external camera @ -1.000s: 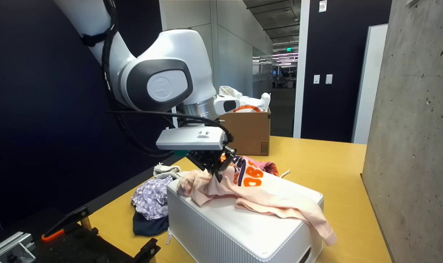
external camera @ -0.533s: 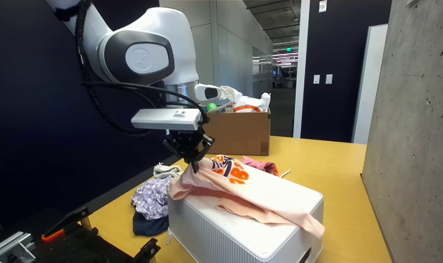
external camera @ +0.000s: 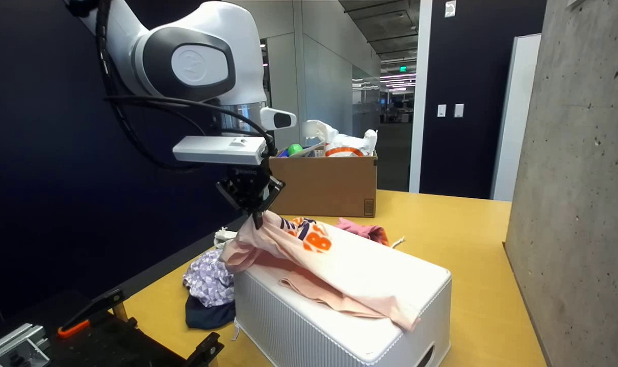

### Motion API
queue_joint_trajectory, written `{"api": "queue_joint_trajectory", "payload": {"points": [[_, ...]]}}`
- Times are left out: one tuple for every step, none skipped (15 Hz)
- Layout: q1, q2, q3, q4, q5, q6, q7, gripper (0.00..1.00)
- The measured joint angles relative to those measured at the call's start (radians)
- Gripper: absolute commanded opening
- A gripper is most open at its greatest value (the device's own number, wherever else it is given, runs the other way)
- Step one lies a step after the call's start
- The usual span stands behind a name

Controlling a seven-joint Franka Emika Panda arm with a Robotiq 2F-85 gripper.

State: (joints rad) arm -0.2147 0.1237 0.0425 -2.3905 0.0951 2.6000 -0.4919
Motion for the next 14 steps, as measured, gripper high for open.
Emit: {"api": "queue_joint_trajectory", "payload": {"points": [[0.004,0.002,0.000,0.004,0.003,-0.013,0.000,0.36],[0.009,0.005,0.000,0.009,0.006,-0.023,0.000,0.44],[0.016,0.007,0.000,0.013,0.010,-0.032,0.000,0.50],[0.020,0.007,0.000,0.016,0.016,-0.042,0.000,0.57],[0.022,0.007,0.000,0.020,0.019,-0.055,0.000,0.65],[0.022,0.007,-0.003,0.024,0.019,-0.066,0.000,0.72],[0.022,0.005,-0.012,0.027,0.018,-0.072,0.000,0.80],[0.022,0.002,-0.027,0.028,0.014,-0.074,0.000,0.87],[0.020,-0.003,-0.048,0.028,0.011,-0.077,0.000,0.95],[0.014,-0.010,-0.071,0.028,0.008,-0.082,0.000,0.99],[0.007,-0.017,-0.096,0.028,0.006,-0.089,-0.002,1.00],[-0.003,-0.022,-0.121,0.027,-0.001,-0.094,-0.004,1.00],[-0.014,-0.025,-0.145,0.024,-0.014,-0.095,-0.008,1.00],[-0.027,-0.028,-0.170,0.020,-0.037,-0.095,-0.013,1.00]]}}
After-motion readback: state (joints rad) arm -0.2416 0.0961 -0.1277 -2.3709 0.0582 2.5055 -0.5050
